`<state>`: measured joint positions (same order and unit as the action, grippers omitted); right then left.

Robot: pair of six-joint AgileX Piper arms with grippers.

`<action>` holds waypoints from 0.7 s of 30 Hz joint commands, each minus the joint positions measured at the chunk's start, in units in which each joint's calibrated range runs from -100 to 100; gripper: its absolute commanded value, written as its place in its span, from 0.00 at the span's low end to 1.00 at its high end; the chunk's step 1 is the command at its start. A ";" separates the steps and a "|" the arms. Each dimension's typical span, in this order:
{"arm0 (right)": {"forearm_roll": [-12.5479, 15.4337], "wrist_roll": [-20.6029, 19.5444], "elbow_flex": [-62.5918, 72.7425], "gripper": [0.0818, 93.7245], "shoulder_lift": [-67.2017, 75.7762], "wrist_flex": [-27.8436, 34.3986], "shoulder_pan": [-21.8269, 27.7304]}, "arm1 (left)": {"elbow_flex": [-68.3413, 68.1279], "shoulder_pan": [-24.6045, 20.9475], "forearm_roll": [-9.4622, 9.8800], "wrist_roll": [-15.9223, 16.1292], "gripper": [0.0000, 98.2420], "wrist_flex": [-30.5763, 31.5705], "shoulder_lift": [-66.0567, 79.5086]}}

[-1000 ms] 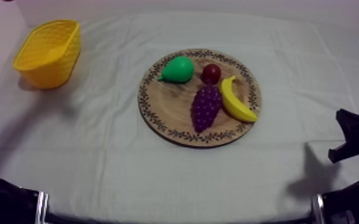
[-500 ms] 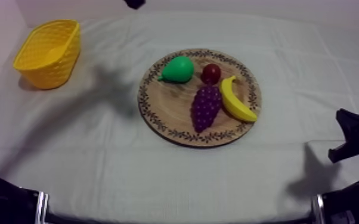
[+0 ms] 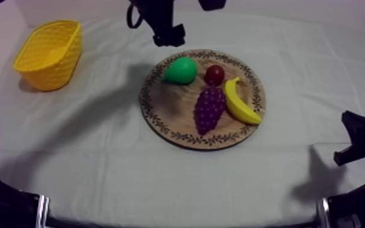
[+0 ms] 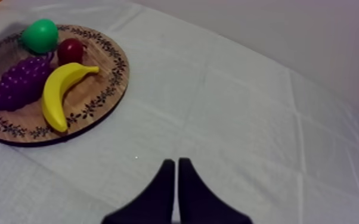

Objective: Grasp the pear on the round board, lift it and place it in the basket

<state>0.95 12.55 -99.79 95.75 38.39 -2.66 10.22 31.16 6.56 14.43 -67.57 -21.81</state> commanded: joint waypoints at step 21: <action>0.00 0.02 0.01 0.00 0.01 0.00 -0.02 | 1.85 1.26 2.61 0.43 0.91 4.51 -17.83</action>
<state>0.95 12.55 -99.79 95.75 38.39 -2.66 11.94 32.47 9.05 14.85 -63.02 -39.13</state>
